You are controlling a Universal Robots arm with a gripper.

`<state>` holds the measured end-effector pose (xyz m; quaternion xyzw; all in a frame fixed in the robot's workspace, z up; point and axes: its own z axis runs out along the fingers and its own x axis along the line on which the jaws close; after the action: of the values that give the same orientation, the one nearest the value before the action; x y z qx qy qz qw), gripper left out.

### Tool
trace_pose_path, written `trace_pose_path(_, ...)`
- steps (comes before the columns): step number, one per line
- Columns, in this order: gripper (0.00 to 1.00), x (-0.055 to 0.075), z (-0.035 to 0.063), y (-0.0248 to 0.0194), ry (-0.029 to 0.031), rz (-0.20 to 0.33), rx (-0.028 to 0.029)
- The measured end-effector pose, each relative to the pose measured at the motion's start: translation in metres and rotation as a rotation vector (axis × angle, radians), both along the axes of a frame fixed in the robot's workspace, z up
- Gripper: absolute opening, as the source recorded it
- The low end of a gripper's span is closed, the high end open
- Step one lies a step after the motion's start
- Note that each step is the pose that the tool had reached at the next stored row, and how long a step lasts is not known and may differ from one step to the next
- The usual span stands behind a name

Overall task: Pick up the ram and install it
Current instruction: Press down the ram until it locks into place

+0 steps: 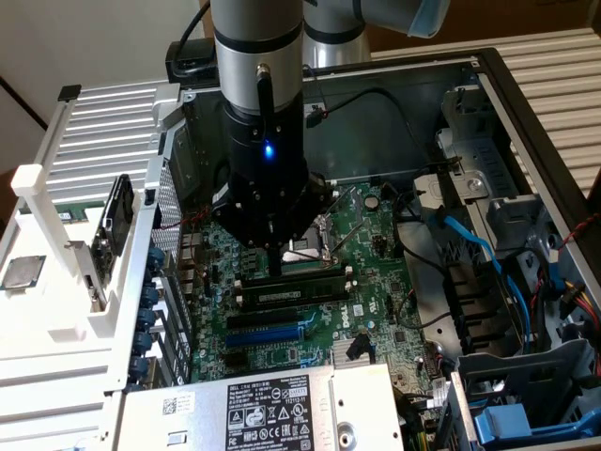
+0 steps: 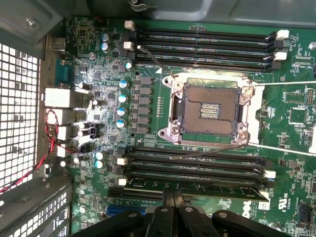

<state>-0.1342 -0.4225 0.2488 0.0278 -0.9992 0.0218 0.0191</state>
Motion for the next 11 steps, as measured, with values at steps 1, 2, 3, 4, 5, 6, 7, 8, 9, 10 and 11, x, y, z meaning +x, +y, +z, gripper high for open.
trace_pose_path(1, 0.1, -0.0008, 0.0, 0.0, 0.0, 0.0, 0.0)
trace_pose_path(2, 0.1, -0.0013, 0.0, 0.0, 0.0, 0.0, 0.0)
trace_pose_path(3, 0.1, -0.0018, 0.0, -0.0001, 0.0, 0.0, 0.0)
trace_pose_path(4, 0.1, -0.0027, 0.0, -0.0002, -0.0001, 0.0, 0.0002)
trace_pose_path(5, 0.1, -0.0035, 0.0, -0.0005, -0.0001, 0.0, 0.0001)
trace_pose_path(6, 0.1, -0.004, 0.0, -0.0009, 0.0, 0.0, 0.0001)
trace_pose_path(7, 0.1, -0.0041, 0.0, -0.0014, -0.0001, 0.0, 0.0002)
trace_pose_path(8, 0.1, -0.0041, 0.0, -0.002, -0.0001, 0.0, 0.0003)
trace_pose_path(9, 0.1, -0.0042, -0.0002, -0.0025, -0.0001, 0.0, 0.0005)
trace_pose_path(10, 0.1, -0.0042, -0.0003, -0.0029, -0.0001, 0.0, 0.0005)
trace_pose_path(11, 0.1, -0.0043, -0.0007, -0.0032, -0.0002, -0.001, 0.0007)
